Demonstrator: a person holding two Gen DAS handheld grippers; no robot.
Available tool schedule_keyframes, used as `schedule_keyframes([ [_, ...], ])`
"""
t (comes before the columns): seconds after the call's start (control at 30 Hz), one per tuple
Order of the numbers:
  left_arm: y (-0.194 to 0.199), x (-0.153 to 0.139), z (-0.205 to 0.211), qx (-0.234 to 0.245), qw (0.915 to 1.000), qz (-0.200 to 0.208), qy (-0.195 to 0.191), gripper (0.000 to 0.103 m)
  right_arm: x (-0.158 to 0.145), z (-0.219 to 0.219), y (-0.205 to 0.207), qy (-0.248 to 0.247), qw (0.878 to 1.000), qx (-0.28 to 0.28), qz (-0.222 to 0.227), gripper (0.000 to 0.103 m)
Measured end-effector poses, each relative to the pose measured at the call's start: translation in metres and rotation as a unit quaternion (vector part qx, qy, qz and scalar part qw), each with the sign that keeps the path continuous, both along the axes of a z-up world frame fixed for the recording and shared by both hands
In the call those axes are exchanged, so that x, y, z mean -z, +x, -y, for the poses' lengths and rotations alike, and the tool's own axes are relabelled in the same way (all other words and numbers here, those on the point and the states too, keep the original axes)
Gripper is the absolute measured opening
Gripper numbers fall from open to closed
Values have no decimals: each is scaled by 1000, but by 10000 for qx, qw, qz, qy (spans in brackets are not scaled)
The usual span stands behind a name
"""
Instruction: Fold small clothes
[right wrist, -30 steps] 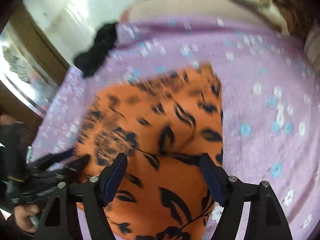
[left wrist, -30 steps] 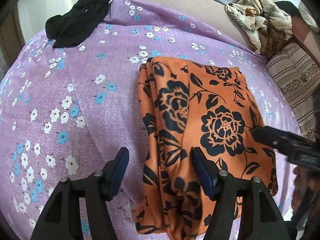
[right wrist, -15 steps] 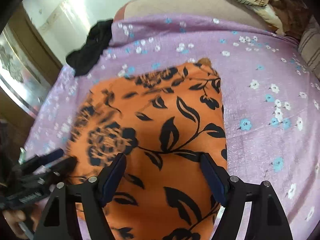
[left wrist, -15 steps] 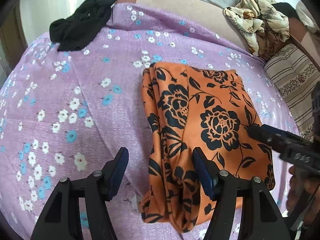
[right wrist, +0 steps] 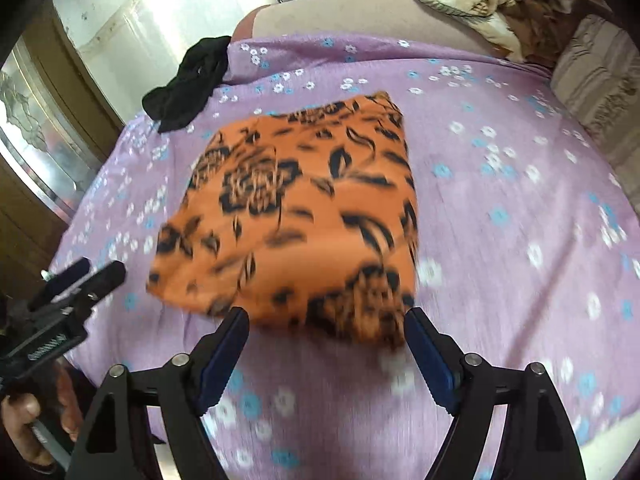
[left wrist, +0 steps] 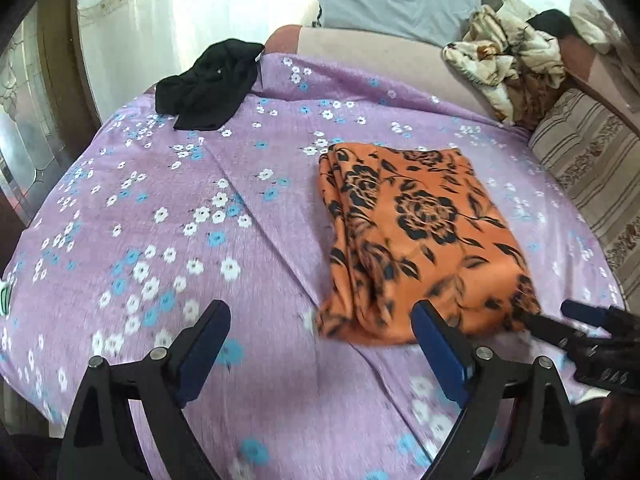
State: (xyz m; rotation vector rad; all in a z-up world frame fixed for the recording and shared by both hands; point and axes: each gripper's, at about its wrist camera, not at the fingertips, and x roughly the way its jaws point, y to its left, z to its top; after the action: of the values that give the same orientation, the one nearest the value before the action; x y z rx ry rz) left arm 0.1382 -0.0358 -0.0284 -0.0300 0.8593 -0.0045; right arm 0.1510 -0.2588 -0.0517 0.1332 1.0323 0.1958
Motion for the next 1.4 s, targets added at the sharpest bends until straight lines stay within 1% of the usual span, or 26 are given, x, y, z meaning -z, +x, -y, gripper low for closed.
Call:
schedule_keyframes([
  [0.07, -9, -4, 3, -10, 10000, -27, -7, 93, 0, -1, -15, -105, 9999, 62, 54, 94],
  [0.2, -28, -17, 7, -27, 10000, 62, -47, 96, -6, -5, -40, -337, 9988, 209, 289, 103],
  [0.27, -32, -21, 8, -25, 9999, 84, -51, 96, -8, -8, -47, -403, 9982, 194, 389, 103],
  [0.33, -35, -24, 10, 15, 10000, 13, -39, 97, -9, -9, -53, -439, 9979, 210, 434, 103],
  [0.47, -42, -29, 16, -37, 9998, 11, 197, 97, -13, -10, -57, -445, 9978, 161, 453, 103],
  [0.63, -48, -40, 16, 80, 9999, 132, 68, 97, -19, -11, -59, -453, 9976, 123, 517, 103],
  [0.73, -48, -46, 20, 44, 9993, 245, 267, 97, -22, -10, -58, -477, 9974, 102, 531, 103],
  [0.87, -45, -48, 22, 15, 9988, 324, 373, 97, -26, -10, -56, -477, 9970, 113, 592, 103],
  [1.07, -40, -41, 17, -123, 9992, 222, 296, 97, -25, -12, -54, -511, 9971, 44, 564, 103],
  [1.13, -40, -40, 17, -101, 9994, 211, 265, 97, -25, -12, -54, -510, 9971, 44, 567, 103],
  [1.4, -40, -54, 31, 140, 9984, 432, 341, 97, -30, -11, -49, -525, 9966, 44, 631, 103],
])
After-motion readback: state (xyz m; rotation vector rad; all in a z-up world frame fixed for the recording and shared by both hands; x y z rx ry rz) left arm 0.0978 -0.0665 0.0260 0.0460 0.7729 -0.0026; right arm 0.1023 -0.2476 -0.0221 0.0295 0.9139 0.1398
